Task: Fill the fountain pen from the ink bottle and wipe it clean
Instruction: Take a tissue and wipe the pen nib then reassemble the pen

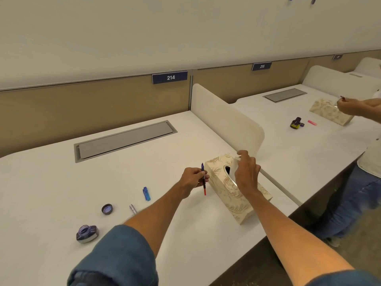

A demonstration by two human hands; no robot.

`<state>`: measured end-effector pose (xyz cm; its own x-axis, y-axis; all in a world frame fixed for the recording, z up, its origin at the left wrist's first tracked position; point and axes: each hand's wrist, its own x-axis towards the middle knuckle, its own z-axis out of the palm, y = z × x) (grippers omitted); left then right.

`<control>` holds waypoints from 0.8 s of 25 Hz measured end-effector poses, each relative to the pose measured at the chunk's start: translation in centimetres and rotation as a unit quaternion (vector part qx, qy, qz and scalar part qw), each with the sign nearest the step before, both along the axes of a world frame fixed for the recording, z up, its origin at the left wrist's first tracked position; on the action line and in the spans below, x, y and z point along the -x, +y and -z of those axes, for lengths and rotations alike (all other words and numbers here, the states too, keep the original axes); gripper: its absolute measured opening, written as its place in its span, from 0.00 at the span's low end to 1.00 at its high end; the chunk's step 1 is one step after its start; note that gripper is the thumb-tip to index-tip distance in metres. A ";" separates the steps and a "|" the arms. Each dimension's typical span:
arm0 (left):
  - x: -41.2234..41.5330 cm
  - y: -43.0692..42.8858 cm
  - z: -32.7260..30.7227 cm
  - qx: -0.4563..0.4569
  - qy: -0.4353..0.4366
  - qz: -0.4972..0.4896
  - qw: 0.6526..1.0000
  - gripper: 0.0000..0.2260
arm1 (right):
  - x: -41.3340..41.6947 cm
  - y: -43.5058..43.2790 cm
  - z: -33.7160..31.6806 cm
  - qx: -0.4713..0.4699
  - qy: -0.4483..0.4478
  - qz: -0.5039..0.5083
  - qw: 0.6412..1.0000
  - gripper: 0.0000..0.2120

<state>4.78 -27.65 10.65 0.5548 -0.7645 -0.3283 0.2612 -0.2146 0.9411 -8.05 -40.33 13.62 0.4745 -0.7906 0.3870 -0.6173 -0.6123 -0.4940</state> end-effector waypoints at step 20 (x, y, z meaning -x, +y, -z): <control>-4.5 7.8 -2.2 0.085 0.067 -0.139 0.984 0.10 | -9.2 8.1 -0.8 -0.237 -0.188 -0.205 0.931 0.08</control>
<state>9.27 -19.88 12.82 0.7111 -0.6390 -0.2933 0.4122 0.0409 0.9102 1.16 -32.23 14.42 0.6753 -0.6971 0.2409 -0.1083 -0.4169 -0.9025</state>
